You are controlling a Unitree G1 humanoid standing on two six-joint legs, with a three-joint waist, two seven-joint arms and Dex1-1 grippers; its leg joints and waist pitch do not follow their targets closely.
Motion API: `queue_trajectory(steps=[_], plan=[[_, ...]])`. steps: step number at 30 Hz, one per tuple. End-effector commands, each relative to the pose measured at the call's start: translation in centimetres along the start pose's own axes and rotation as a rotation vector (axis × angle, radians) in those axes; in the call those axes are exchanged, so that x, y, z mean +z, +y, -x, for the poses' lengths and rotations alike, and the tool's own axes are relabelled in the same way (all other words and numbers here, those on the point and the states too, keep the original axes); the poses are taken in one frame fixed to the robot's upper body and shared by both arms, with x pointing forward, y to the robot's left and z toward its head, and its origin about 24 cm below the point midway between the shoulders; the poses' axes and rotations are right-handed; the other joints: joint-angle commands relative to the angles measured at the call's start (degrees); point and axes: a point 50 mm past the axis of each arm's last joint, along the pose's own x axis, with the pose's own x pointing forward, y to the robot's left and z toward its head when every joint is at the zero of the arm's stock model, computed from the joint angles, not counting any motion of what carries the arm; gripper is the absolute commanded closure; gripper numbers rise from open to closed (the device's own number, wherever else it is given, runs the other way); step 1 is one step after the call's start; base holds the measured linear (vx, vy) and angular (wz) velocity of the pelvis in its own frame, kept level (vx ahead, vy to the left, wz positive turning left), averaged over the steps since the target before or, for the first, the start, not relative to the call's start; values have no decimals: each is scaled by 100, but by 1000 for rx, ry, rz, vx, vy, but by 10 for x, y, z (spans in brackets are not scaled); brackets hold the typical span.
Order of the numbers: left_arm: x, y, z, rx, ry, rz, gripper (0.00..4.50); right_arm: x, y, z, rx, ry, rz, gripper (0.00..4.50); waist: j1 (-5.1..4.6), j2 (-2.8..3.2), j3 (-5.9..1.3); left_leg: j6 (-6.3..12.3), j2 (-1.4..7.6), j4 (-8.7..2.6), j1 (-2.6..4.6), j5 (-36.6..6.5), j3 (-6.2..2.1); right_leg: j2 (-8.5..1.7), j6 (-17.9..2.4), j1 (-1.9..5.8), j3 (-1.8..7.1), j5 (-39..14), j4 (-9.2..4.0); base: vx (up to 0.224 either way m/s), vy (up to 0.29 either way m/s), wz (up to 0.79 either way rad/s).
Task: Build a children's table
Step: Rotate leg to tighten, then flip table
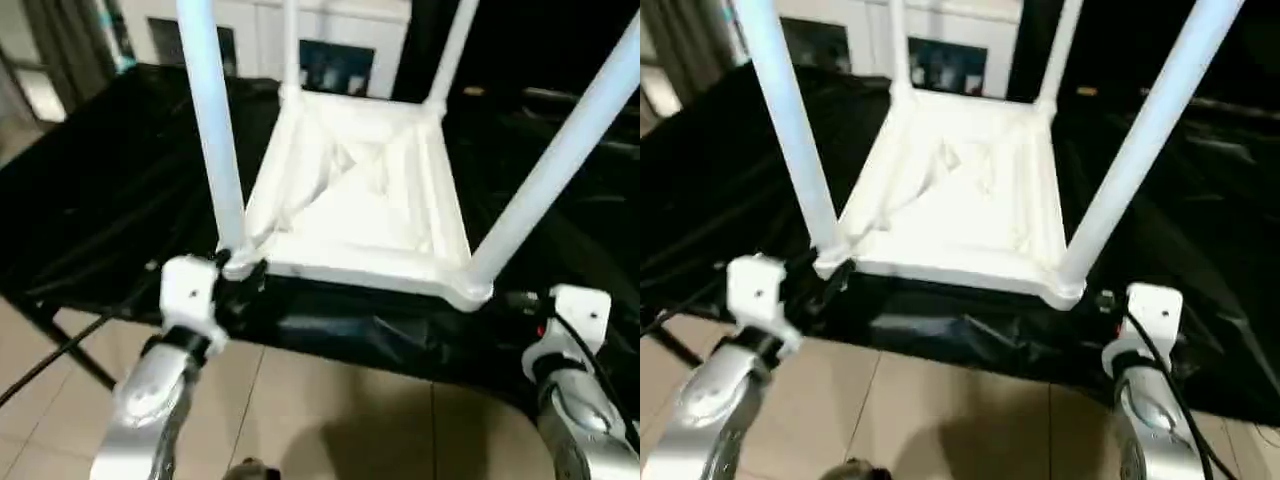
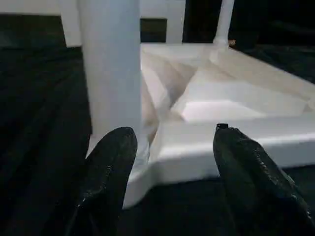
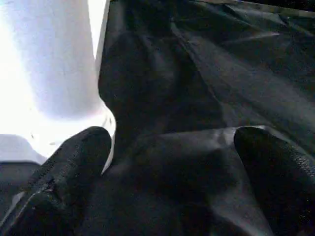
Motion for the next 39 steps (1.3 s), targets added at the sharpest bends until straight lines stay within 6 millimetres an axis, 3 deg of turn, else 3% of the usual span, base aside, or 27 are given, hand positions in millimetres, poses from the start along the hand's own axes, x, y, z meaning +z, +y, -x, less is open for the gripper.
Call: queue_trajectory(steps=[1, 4, 6, 7, 8, 9, 10, 12, 13, 14, 16, 18, 19, 21, 23, 25, 27, 29, 34, 39], plan=[[3, 2, 9, 52, -22, 20, 142, 3, -7, 8, 60, -33, -20, 0, -21, 13, -254, -890, 645, -797, 254, -2150, -439, -303, -276, -114, 102, -431, -325, 0, 0, 0], [1, 10, 21, 157, -15, 39, 122, 7, 5, 20, 367, -52, -46, 0, 3, -74, -211, -649, 669, -787, 202, -2519, -422, -384, -371, -98, 143, -1067, -470, 0, 0, 0], [1, 11, 22, 177, -17, 47, 107, 7, 10, 23, 451, -51, -47, 0, 10, -107, -218, -462, 661, -776, 180, -2270, -411, -425, -515, -87, 160, -1358, -523, 0, 0, 0], [1, 11, 22, 177, -17, 47, 107, 7, 10, 23, 451, -51, -47, 0, 10, -107, -218, -462, 661, -776, 180, -2270, -411, -425, -515, -87, 160, -1358, -523, 0, 0, 0], [2, 16, 18, 220, -24, 54, 97, 10, 26, 26, 639, -33, -23, 0, 13, -123, -214, -391, 678, -779, 158, -2150, -427, -412, -584, -55, 136, -1441, -517, 0, 0, 0], [3, 16, 17, 224, -26, 57, 79, 11, 28, 26, 661, -32, -15, 0, 18, -128, -196, -396, 688, -791, 153, -2141, -434, -413, -575, -52, 133, -1491, -535, 0, 0, 0], [3, 17, 16, 229, -30, 62, 79, 11, 31, 26, 690, -30, -5, 0, 25, -113, -204, -437, 686, -779, 194, -2144, -417, -414, -631, -100, 143, -1577, -542, 0, 0, 0], [8, 18, 7, 222, -52, 67, 66, 14, 41, 20, 743, -36, 4, 0, 26, -117, -231, -466, 691, -782, 180, -2058, -423, -397, -698, -85, 138, -1511, -527, 0, 0, 0], [8, 18, 7, 222, -52, 67, 66, 14, 41, 20, 743, -36, 4, 0, 20, -108, -236, -538, 679, -785, 204, -2115, -417, -363, -717, -113, 131, -1512, -516, 0, 0, 0], [14, 18, -4, 210, -67, 64, 36, 18, 51, 15, 776, -61, 6, 0, 20, -61, -260, -586, 681, -784, 205, -2050, -417, -349, -738, -111, 134, -1282, -493, 0, 0, 0], [17, 17, -9, 201, -77, 70, 28, 20, 55, 13, 799, -72, 3, 0, 12, -67, -280, -631, 662, -780, 212, -1998, -405, -333, -763, -118, 123, -1110, -470, 0, 0, 0], [18, 17, -12, 200, -79, 71, 7, 21, 56, 13, 816, -75, -3, 0, 43, -71, -295, -555, 686, -764, 204, -1688, -393, -331, -815, -98, 128, -600, -432, 0, 0, 0], [19, 17, -19, 194, -75, 73, 7, 21, 60, 14, 862, -70, -7, 0, 51, -65, -310, -460, 681, -753, 174, -1391, -391, -323, -864, -57, 117, -153, -383, 0, 0, 0], [18, 19, -29, 200, -50, 64, 7, 21, 66, 15, 934, -60, -8, 0, 64, -64, -380, -270, 655, -675, 190, -828, -374, -302, -944, -27, 101, 607, -298, 0, 0, 0], [19, 23, -37, 214, -44, 61, 7, 21, 71, 16, 985, -50, -2, 0, 91, -82, -440, 68, 637, -572, 150, -35, -358, -311, -1080, 7, 79, 1637, -213, 0, 0, 0], [23, 30, -49, 230, -47, 63, 7, 20, 76, 13, 1023, -46, 27, 0, 79, -59, -400, 179, 634, -603, 133, -270, -345, -315, -1214, -16, 68, 1383, -238, 0, 0, 0], [23, 33, -55, 237, -38, 60, 7, 21, 78, 10, 1032, -51, 37, 0, 77, -66, -376, 85, 674, -659, 146, -827, -357, -350, -1347, -12, 82, 638, -284, 0, 0, 0], [21, 35, -62, 236, -20, 62, 7, 25, 79, 5, 1033, -65, 51, 0, 74, -81, -366, 11, 686, -675, 165, -1053, -354, -358, -1393, -25, 90, 299, -306, 0, 0, 0], [21, 36, -72, 215, 0, 86, 7, 31, 82, -2, 1035, -89, 62, 0, 77, -61, -367, -168, 680, -702, 176, -1286, -351, -357, -1323, -61, 99, -136, -335, 0, 0, 0], [16, 34, -75, 214, 26, 129, 45, 30, 87, -1, 1076, -73, 69, 0, 98, -77, -362, -246, 686, -718, 169, -1371, -354, -358, -1275, -76, 103, -208, -336, 0, 0, 0]])
